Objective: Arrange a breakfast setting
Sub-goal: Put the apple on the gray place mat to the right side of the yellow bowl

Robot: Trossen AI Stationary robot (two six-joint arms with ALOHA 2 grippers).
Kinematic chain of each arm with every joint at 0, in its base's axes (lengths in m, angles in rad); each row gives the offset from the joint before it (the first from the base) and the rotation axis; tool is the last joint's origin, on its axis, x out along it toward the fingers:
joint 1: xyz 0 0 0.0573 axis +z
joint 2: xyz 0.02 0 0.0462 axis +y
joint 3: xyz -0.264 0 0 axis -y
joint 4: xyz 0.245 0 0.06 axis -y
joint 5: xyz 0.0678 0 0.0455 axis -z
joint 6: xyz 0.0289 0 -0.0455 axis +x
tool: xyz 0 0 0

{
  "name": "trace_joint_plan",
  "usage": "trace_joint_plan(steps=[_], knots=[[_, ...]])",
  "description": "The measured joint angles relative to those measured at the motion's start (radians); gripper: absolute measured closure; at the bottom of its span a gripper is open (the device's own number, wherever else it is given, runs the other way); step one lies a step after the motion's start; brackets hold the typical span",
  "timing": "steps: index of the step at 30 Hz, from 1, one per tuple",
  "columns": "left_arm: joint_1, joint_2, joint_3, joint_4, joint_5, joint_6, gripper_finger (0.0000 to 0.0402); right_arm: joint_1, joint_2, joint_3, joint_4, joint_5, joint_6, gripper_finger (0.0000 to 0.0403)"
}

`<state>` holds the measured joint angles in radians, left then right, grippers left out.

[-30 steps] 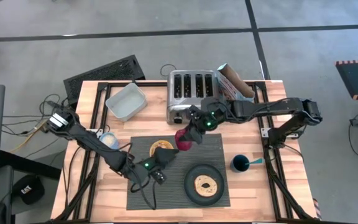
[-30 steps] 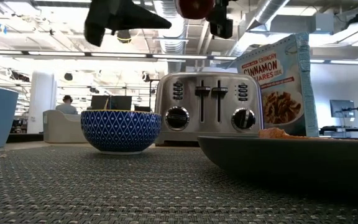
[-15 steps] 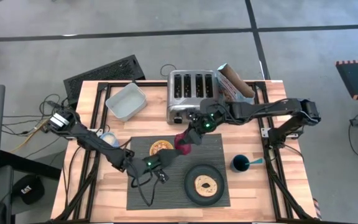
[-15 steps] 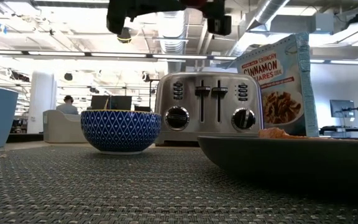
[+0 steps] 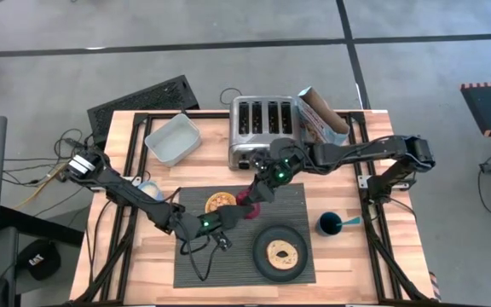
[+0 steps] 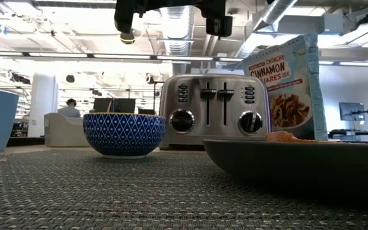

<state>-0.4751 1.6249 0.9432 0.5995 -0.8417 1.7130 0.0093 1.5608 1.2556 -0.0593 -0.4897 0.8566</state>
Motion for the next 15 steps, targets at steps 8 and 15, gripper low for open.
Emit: trace_joint_plan(steps=[8,15], knots=[[0.0,0.0,0.0,0.002,0.012,-0.064,0.0142,0.003,0.0,-0.002,0.022,-0.003,-0.002,0.0095],[-0.011,0.0,0.0,-0.002,0.018,-0.16,0.0143,0.004,-0.006,-0.001,0.04,0.021,-0.069,0.0015]])
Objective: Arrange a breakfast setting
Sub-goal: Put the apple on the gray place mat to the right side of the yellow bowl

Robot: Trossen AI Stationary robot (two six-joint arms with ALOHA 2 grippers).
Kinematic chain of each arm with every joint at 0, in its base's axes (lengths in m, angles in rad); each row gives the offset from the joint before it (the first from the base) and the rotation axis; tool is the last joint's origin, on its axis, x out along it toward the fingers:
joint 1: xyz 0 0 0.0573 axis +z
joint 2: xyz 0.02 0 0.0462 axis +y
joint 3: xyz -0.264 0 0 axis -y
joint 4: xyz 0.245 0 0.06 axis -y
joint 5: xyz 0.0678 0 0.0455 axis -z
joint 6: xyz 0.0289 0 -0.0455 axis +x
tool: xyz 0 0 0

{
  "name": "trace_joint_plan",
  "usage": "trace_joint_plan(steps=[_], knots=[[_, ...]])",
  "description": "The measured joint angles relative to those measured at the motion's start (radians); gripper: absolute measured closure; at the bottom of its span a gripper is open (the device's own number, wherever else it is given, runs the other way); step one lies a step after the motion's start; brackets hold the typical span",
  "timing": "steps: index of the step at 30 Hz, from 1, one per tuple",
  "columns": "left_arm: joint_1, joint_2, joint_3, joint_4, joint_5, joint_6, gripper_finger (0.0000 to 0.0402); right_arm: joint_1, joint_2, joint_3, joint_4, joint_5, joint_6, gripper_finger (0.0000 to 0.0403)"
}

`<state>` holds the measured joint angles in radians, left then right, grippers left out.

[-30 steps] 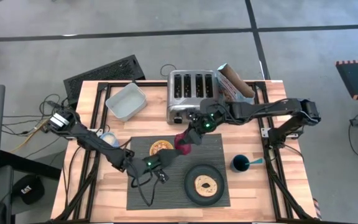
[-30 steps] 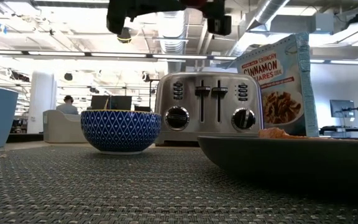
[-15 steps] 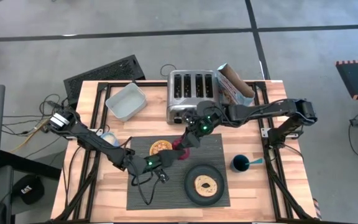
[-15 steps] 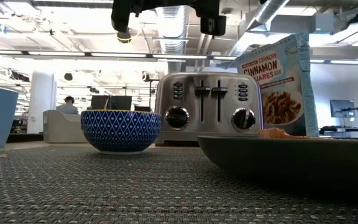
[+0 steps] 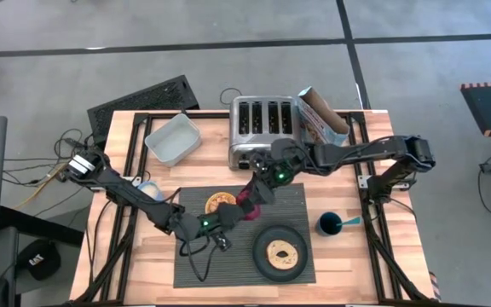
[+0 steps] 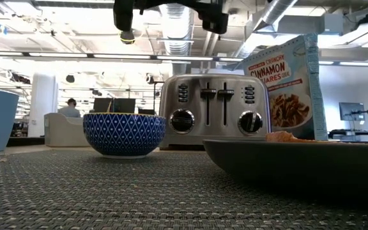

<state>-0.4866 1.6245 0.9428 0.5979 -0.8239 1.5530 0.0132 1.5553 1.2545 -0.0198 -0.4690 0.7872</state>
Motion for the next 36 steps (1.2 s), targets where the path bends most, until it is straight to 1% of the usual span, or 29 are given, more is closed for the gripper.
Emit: trace_joint_plan(steps=[3,8,13,17,20,23,27,32,36], knots=[[-0.02,0.0,0.0,0.003,-0.002,-0.073,0.0143,0.0,-0.013,0.0,0.001,0.01,-0.018,0.0007],[-0.064,0.002,-0.002,-0.005,-0.006,-0.273,0.0143,0.0,-0.067,0.003,-0.001,0.031,-0.08,0.001],[-0.103,-0.009,-0.002,-0.006,-0.01,-0.472,0.0143,0.011,-0.121,0.001,-0.068,0.117,-0.145,0.001],[-0.138,-0.033,-0.001,-0.005,-0.009,-0.608,0.0143,0.036,-0.186,0.002,-0.186,0.247,-0.218,0.001],[-0.159,-0.066,-0.001,-0.033,0.021,-0.737,0.0143,0.071,-0.222,0.002,-0.282,0.369,-0.271,0.001],[-0.166,-0.113,-0.001,-0.094,0.073,-0.888,0.0143,0.121,-0.249,0.002,-0.362,0.485,-0.311,0.001],[-0.167,-0.189,-0.001,-0.239,0.144,-1.12,0.0143,0.204,-0.254,0.001,-0.448,0.599,-0.348,0.001],[-0.167,-0.253,-0.001,-0.366,0.215,-1.378,0.0143,0.318,-0.238,-0.001,-0.509,0.717,-0.39,0.001],[-0.178,-0.259,-0.001,-0.43,0.219,-1.538,0.0143,0.394,-0.226,-0.052,-0.505,0.817,-0.398,0.001]])
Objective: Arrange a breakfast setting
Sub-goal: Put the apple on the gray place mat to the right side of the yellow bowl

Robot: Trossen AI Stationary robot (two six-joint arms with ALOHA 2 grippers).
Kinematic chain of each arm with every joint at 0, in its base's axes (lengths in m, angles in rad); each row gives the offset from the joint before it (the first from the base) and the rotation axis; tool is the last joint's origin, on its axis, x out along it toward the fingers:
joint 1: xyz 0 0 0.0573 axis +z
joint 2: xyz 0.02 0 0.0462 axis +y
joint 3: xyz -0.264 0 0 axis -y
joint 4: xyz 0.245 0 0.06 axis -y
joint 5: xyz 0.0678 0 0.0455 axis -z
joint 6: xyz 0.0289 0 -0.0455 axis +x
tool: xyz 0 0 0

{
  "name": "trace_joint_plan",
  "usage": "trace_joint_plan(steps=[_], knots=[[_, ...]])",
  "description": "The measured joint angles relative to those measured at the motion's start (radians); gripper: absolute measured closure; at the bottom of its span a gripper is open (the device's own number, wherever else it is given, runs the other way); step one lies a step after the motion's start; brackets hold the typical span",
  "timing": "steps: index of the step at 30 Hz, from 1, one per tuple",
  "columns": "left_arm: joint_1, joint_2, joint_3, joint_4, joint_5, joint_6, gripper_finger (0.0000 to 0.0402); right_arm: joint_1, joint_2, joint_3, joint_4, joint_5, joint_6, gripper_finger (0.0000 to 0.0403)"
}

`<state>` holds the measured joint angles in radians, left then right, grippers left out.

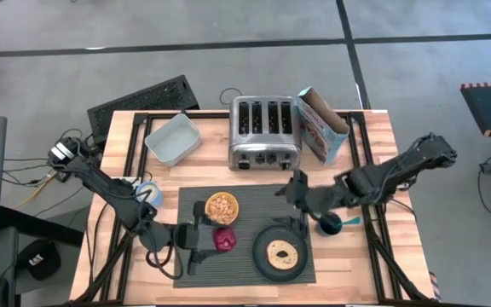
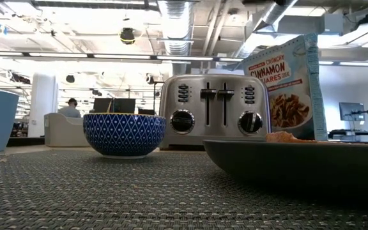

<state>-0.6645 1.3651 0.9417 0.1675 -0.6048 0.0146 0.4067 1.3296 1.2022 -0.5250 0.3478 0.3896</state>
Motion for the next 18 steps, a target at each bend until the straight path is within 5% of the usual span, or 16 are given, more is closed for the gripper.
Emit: trace_joint_plan(steps=[10,18], knots=[[-0.022,0.001,-0.152,0.048,-0.031,-0.31,0.0143,0.124,0.0,-0.184,0.218,0.07,0.029,0.001],[-0.025,0.001,-0.327,0.265,-0.048,-0.397,0.0143,0.156,0.012,-0.2,0.254,0.074,0.005,0.001]])
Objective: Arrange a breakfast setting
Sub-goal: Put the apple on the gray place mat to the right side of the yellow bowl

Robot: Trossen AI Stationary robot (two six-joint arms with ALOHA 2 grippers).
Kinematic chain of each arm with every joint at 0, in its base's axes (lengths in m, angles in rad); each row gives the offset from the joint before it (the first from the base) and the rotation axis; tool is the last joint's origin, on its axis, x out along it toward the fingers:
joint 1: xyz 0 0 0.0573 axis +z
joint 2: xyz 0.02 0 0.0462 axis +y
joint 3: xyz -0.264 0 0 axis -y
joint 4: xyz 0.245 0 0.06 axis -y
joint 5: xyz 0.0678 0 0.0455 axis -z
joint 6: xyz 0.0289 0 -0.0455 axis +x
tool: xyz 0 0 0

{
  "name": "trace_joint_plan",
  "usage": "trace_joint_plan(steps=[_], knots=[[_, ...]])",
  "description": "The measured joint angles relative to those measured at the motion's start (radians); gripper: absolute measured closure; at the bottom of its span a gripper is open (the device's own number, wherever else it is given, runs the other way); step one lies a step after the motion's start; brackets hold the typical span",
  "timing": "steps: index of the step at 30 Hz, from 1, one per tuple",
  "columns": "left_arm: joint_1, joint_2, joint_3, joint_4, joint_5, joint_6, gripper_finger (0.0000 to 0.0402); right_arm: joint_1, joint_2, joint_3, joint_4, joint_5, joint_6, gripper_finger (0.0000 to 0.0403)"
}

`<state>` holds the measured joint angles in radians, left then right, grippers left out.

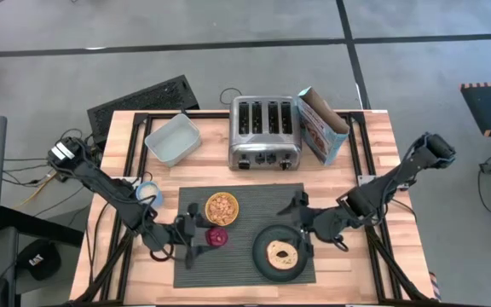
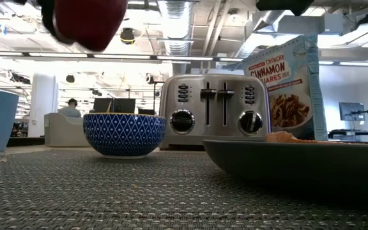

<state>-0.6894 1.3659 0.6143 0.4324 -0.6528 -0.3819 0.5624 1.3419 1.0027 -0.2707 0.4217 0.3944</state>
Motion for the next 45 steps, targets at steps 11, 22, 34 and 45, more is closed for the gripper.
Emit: trace_joint_plan(steps=[11,22,34,45], knots=[[-0.103,0.0,-0.186,0.282,-0.027,-0.015,0.0146,-0.047,0.035,0.0,0.017,-0.001,-0.021,0.0009],[-0.144,0.0,-0.257,0.342,-0.07,-0.024,0.0147,-0.082,0.039,0.0,0.036,-0.002,-0.045,0.0009],[-0.145,0.013,-0.325,0.448,-0.086,-0.02,0.0147,-0.078,0.039,0.0,0.032,-0.002,-0.048,0.001],[-0.156,0.174,-0.325,0.485,-0.12,-0.135,0.0147,-0.079,0.039,0.0,0.032,-0.002,-0.052,0.001]])
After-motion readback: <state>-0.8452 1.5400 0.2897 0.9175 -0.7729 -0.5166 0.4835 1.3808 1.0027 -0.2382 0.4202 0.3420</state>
